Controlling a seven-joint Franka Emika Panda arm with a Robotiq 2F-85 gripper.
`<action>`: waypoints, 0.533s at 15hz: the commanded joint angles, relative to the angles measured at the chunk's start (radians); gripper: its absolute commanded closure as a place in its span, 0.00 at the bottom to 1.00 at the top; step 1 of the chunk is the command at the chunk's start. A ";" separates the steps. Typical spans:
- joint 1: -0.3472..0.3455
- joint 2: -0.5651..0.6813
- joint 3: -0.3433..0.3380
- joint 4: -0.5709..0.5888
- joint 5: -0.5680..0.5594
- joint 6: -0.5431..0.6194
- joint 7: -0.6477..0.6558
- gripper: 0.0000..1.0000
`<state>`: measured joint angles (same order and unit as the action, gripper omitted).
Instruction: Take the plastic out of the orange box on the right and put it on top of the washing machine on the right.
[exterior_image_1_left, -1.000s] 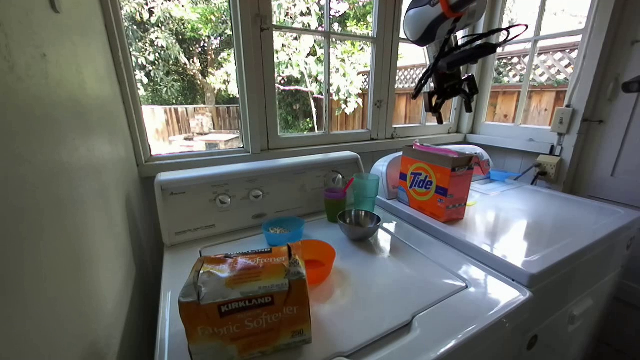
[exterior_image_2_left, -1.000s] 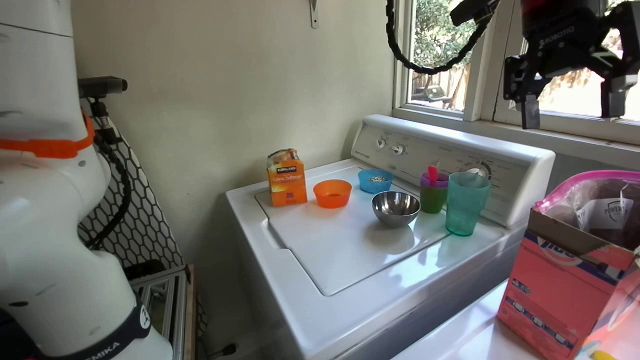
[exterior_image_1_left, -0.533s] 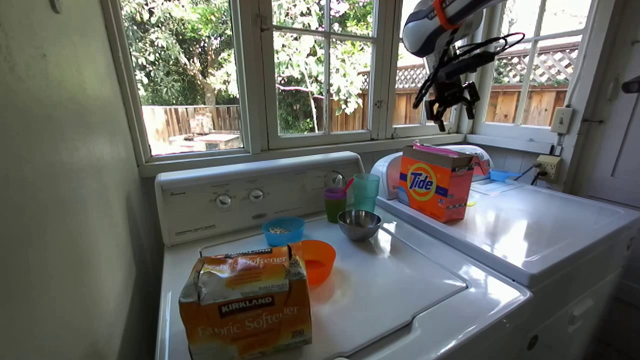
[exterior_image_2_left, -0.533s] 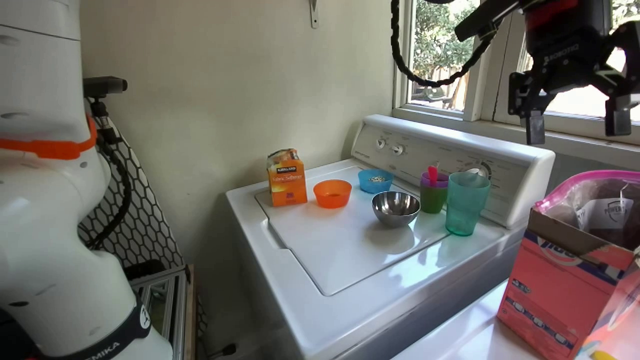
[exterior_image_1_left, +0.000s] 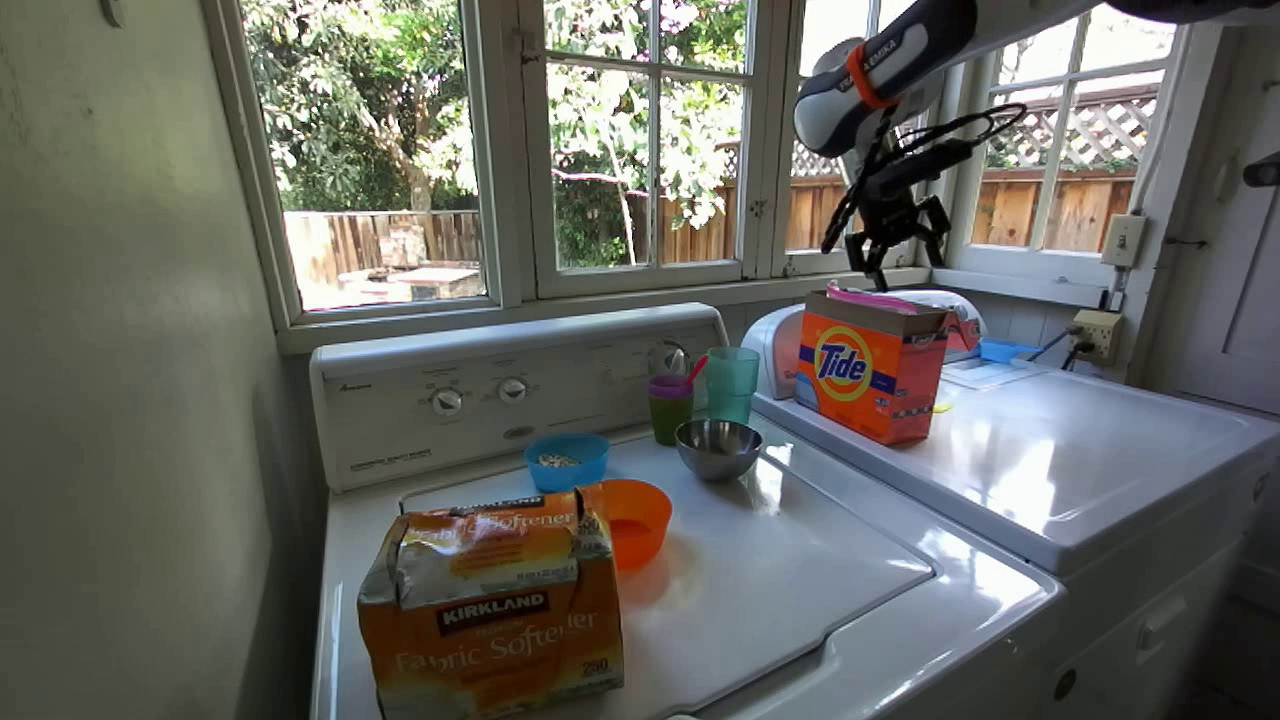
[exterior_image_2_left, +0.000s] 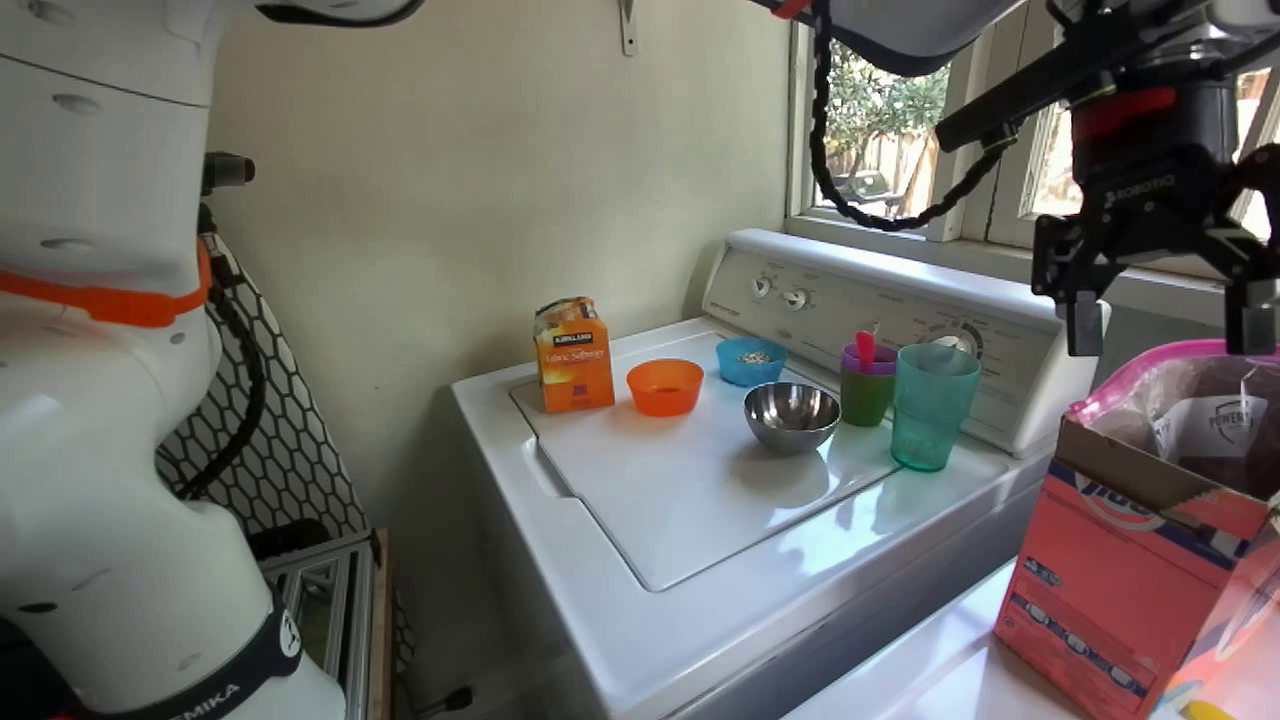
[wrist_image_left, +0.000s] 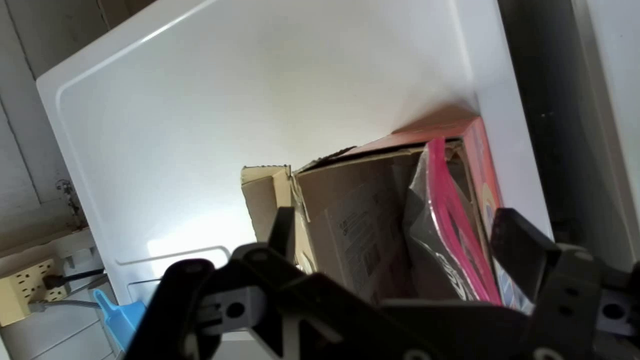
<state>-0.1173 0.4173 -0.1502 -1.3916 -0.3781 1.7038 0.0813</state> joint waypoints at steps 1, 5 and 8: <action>0.004 0.088 -0.007 0.111 -0.017 -0.073 -0.054 0.00; 0.007 0.110 0.002 0.149 -0.023 -0.094 -0.157 0.00; 0.004 0.087 0.002 0.114 -0.003 -0.059 -0.142 0.00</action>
<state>-0.1122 0.5026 -0.1492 -1.2820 -0.3809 1.6481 -0.0597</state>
